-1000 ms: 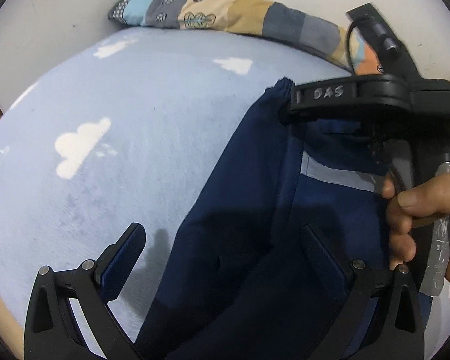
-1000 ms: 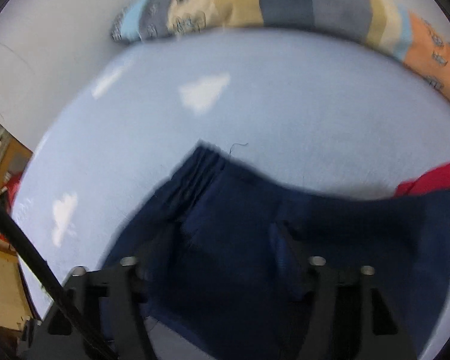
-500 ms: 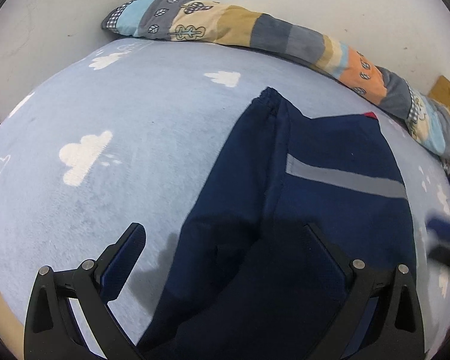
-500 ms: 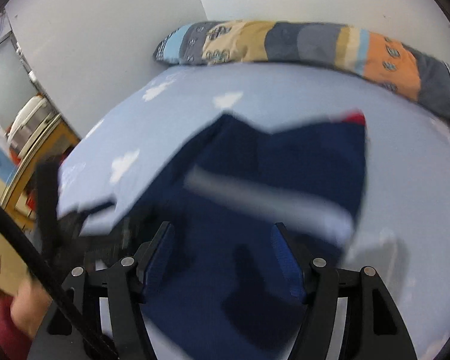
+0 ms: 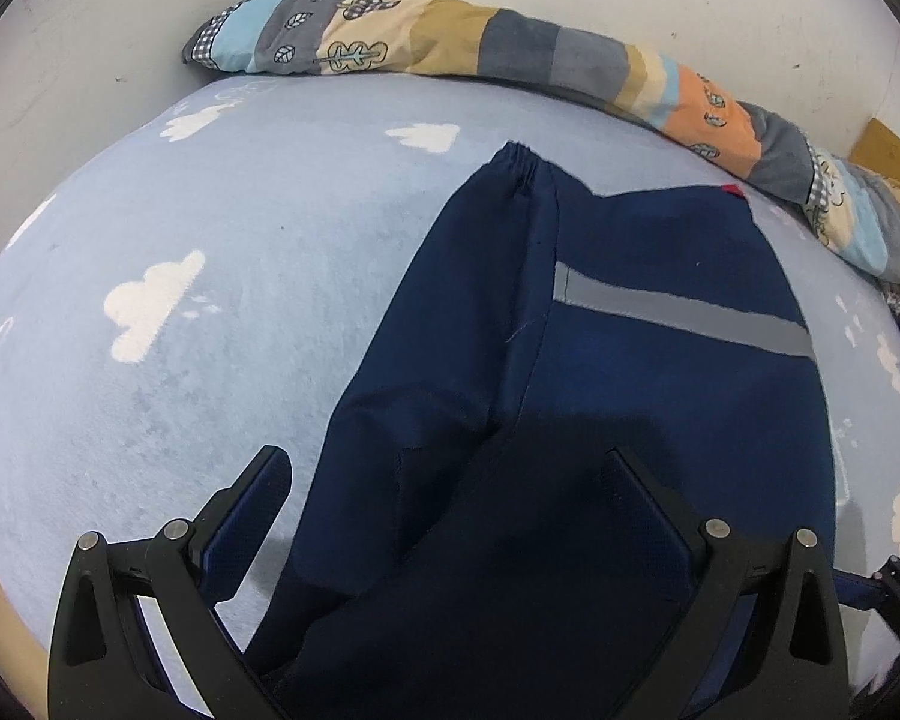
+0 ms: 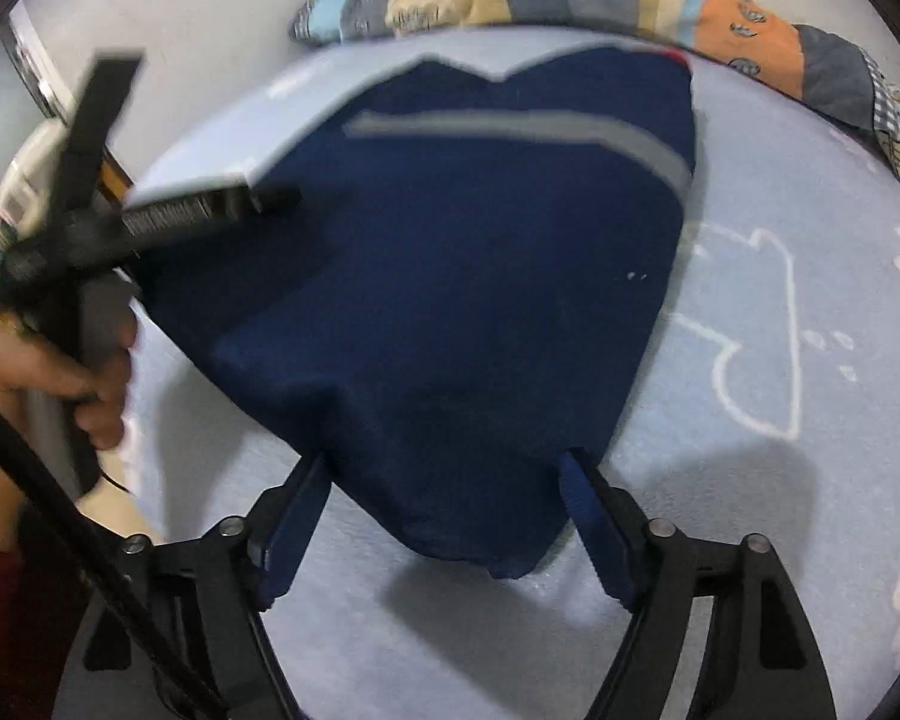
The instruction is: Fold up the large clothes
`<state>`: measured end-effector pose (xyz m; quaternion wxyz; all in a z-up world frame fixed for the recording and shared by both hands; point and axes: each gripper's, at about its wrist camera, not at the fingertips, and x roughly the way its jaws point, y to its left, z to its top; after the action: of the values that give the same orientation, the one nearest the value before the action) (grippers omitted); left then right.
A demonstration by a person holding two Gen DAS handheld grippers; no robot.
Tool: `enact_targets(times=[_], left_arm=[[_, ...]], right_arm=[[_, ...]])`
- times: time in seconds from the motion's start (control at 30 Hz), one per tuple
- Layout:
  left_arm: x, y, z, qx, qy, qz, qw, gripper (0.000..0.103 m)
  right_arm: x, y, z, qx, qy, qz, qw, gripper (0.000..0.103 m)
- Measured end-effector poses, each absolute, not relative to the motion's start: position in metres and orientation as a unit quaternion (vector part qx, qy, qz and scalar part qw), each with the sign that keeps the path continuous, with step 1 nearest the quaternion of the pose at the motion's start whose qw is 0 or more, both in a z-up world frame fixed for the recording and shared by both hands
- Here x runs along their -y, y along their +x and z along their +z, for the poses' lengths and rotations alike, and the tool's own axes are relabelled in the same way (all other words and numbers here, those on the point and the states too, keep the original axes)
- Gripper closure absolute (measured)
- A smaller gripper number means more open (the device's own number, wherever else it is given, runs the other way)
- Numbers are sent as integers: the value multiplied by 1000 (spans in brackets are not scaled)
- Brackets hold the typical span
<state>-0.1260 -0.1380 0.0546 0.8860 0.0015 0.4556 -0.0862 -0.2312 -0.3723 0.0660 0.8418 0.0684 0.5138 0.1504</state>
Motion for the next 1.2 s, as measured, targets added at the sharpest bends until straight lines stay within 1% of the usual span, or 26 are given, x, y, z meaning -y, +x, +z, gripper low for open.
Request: enact_targets(times=[0.1, 0.2, 0.27, 0.3, 0.33, 0.4, 0.53, 0.67, 0.83, 0.9, 1.2], left_arm=[[139, -126, 59, -449, -8, -95, 889, 0], [142, -126, 65, -440, -18, -105, 892, 0], [147, -128, 68, -432, -16, -112, 895, 0], [148, -129, 70, -429, -13, -115, 896, 0], [149, -130, 70, -427, -11, -118, 896, 0], [151, -132, 70, -426, 0, -118, 897, 0], [154, -131, 65, -430, 19, -110, 896, 0], [157, -129, 62, -434, 23, -111, 894, 0], [163, -134, 64, -421, 48, -111, 899, 0], [166, -135, 63, -420, 60, -110, 899, 0], [177, -137, 58, -424, 84, -120, 894, 0]], right_arm=[[378, -227, 87, -485, 81, 153, 857, 27], [381, -220, 96, -467, 93, 138, 869, 27], [380, -211, 93, -465, 109, 138, 868, 31], [376, -207, 90, -468, 113, 137, 866, 39], [374, -202, 85, -473, 115, 136, 863, 42], [373, -200, 79, -479, 111, 122, 862, 44], [371, -193, 66, -491, 113, 115, 856, 43], [376, -195, 69, -491, 115, 117, 856, 43], [386, -203, 98, -451, 124, 122, 876, 43], [390, -202, 101, -446, 131, 121, 877, 43], [398, -195, 77, -478, 173, 119, 853, 43]])
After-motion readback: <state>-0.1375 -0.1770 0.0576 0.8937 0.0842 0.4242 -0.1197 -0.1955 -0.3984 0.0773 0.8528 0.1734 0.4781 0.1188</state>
